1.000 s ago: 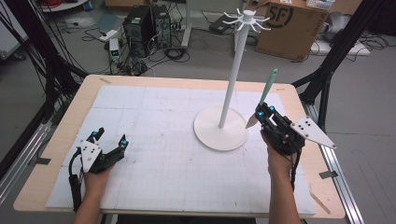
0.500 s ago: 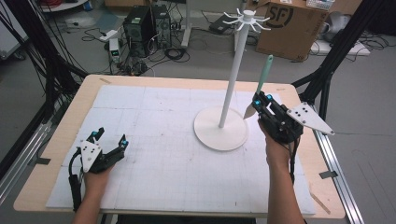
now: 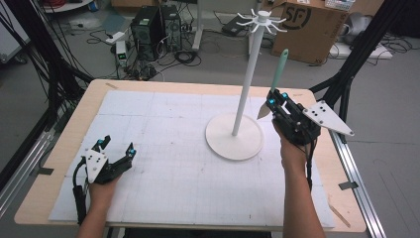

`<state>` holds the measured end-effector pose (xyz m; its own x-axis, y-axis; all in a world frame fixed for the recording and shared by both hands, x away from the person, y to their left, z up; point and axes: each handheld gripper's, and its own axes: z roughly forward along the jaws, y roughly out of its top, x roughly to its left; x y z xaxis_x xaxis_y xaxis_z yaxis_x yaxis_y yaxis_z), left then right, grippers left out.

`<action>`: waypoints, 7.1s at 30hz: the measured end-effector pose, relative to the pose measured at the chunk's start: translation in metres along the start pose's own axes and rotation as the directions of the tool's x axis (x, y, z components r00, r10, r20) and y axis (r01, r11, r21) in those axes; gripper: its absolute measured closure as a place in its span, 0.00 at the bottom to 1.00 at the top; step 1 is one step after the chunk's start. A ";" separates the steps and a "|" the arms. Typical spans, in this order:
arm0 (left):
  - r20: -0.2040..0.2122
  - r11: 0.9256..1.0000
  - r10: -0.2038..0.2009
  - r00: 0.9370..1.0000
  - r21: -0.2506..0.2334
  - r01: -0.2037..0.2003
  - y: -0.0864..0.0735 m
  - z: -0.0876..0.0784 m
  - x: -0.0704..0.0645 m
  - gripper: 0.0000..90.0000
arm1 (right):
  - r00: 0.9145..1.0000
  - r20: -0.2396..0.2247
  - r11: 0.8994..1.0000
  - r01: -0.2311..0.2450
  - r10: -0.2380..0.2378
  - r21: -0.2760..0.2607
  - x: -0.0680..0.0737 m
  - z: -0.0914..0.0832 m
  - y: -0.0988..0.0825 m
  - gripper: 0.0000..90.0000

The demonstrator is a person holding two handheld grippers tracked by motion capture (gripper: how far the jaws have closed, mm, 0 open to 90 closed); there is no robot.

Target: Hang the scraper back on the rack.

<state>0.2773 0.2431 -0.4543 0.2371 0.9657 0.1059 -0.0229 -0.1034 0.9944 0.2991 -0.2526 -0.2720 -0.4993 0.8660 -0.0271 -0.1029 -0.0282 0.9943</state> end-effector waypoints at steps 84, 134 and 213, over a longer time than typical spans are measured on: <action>0.001 1.000 -0.003 1.000 -0.002 0.003 0.000 0.000 0.000 0.24 | 0.999 0.014 0.996 -0.048 0.047 0.078 -0.006 0.044 0.018 0.77; 0.001 1.000 0.000 1.000 0.000 0.000 0.000 0.000 0.000 0.24 | 0.984 0.157 0.996 -0.082 0.088 -0.045 -0.019 -0.058 -0.063 0.21; 0.012 0.999 0.044 0.999 -0.029 -0.044 -0.001 -0.002 -0.005 0.24 | 0.941 0.323 0.988 -0.134 0.105 0.071 -0.019 -0.083 -0.171 0.18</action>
<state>0.2739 0.2391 -0.4554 0.2475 0.9573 0.1495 -0.0611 -0.1386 0.9885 0.2550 -0.3058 -0.4497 -0.2027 0.9728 0.1119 0.0269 -0.1087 0.9937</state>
